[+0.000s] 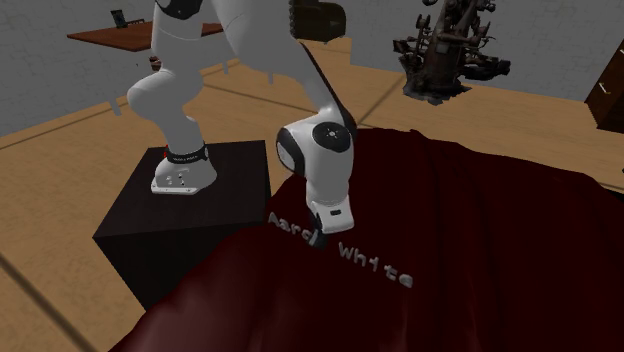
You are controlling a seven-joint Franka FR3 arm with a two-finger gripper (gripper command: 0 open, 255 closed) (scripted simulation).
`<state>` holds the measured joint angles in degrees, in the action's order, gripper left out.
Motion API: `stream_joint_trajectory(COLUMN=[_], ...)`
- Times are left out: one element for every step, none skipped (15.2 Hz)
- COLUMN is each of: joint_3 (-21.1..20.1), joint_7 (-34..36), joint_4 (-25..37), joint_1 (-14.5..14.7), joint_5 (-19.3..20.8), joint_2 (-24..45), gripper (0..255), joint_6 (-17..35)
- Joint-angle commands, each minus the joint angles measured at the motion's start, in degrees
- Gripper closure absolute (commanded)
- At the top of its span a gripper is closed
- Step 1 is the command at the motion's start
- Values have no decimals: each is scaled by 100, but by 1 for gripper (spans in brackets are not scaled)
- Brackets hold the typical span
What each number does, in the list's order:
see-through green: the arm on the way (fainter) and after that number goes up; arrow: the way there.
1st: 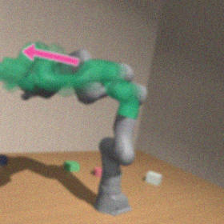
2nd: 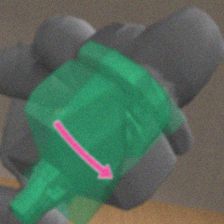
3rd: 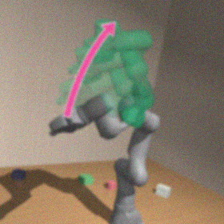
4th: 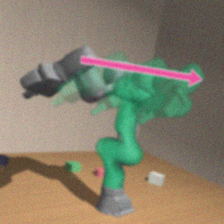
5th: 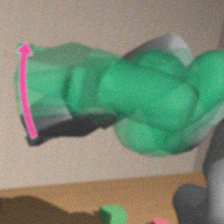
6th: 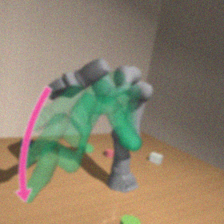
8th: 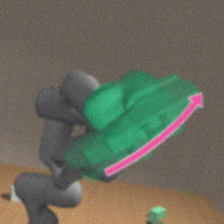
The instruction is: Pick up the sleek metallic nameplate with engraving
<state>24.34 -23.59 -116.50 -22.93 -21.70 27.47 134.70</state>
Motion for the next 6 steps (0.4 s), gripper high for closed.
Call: stream_joint_trajectory(joint_3=[50, 74, 98, 122, 125, 125], joint_7=[54, 82, 110, 139, 143, 143], joint_4=[-13, -13, -12, -9, -10, -9], joint_1=[37, 55, 72, 89, 92, 92], joint_5=[76, 115, 154, 194, 200, 200], joint_2=[-119, -179, -237, -295, -305, -305], gripper=[255, 255, 255, 255, 255, 255], joint_6=[-96, -149, -203, -257, -265, -265])
